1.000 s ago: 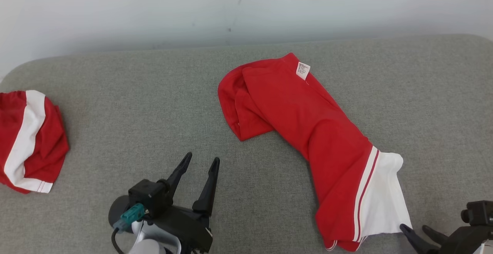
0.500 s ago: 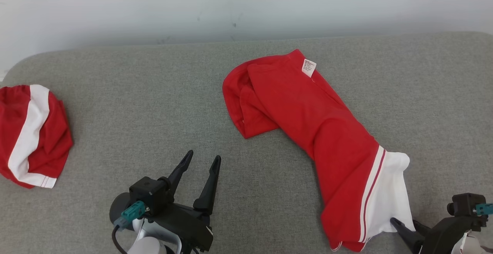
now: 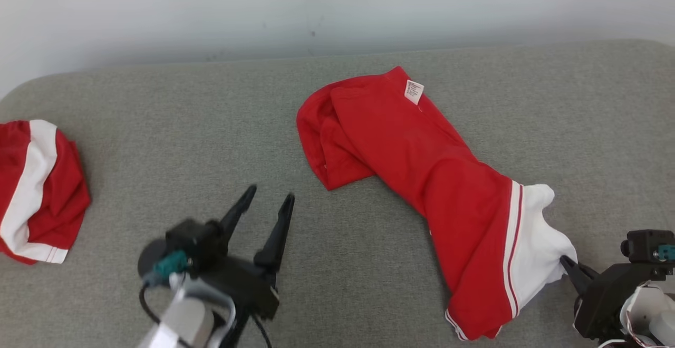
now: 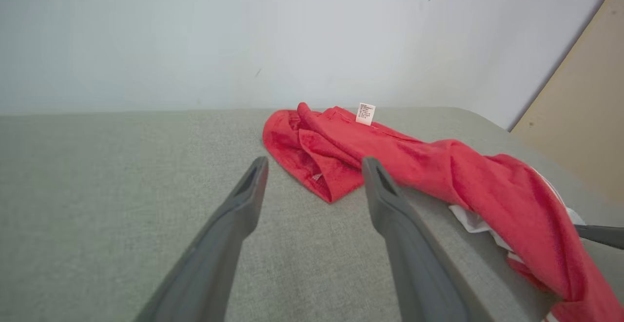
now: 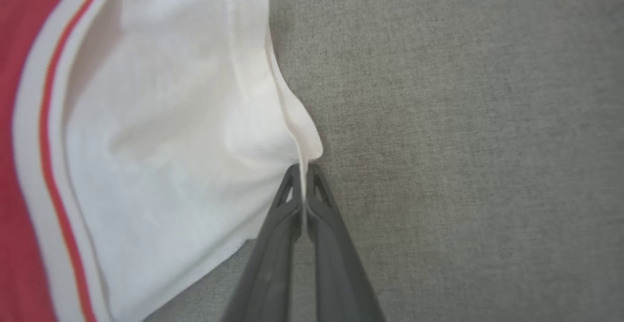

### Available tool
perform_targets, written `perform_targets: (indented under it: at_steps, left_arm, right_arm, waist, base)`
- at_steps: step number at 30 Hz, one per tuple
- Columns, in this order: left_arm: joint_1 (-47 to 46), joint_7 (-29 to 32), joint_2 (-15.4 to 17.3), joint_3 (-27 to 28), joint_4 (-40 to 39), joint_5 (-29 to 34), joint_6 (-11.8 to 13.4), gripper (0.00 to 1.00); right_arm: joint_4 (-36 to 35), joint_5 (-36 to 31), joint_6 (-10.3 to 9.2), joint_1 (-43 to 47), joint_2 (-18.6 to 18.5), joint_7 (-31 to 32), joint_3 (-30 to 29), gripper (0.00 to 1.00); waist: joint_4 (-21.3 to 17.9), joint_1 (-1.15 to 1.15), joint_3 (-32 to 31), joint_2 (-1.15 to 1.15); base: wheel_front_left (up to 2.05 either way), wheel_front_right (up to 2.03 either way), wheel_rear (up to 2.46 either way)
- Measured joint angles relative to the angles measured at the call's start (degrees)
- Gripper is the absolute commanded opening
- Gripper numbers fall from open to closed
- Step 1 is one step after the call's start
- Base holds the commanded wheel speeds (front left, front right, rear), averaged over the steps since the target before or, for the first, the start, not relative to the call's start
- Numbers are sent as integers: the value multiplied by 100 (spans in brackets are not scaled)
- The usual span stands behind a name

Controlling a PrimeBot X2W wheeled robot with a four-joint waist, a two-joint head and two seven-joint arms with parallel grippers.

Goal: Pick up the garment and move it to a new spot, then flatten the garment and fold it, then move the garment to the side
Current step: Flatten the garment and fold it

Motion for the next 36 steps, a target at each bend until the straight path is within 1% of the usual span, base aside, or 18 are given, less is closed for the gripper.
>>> perform_targets:
  at_steps: [4,7,12,21,27,30,34,36]
  left_arm:
    - [-667,182,36,13,309,-132,-271,100]
    - [-980,358,79,-12,681,-241,-379,100]
    - [-1330,637,100,-240,1327,-265,-487,100]
    - [-1820,913,49,-531,2162,-402,-494,100]
    - [-2045,956,29,-993,2290,-666,-494,100]
    - [-2164,954,0,-1171,2360,-719,-494,100]
    - [-2271,948,51,-1371,2543,-766,-494,100]
    - [-2344,949,53,-1496,2664,-766,-495,100]
  right_arm:
    - [-49,-203,0,-140,99,-40,73,0]
    - [-104,-337,0,-296,240,-45,138,0]
    - [-196,-525,0,-506,346,-47,213,0]
    - [-296,-809,0,-781,492,-88,259,0]
    - [-316,-875,0,-804,542,-88,281,0]
    - [-311,-956,0,-867,567,-88,279,0]
    - [-335,-1003,0,-887,683,-89,282,0]
    - [-333,-1003,0,-882,683,-90,269,0]
  waist:
    - [-88,0,33,0]
    - [-169,0,82,0]
    - [-328,0,198,0]
    - [-668,1,423,0]
    - [-901,0,542,0]
    - [-997,1,594,0]
    - [-1106,0,651,0]
    - [-1136,1,684,0]
  base:
    - [0,0,0]
    - [0,0,0]
    - [0,0,0]
    - [0,0,0]
    - [0,0,0]
    - [0,0,0]
    - [0,0,0]
    - [0,0,0]
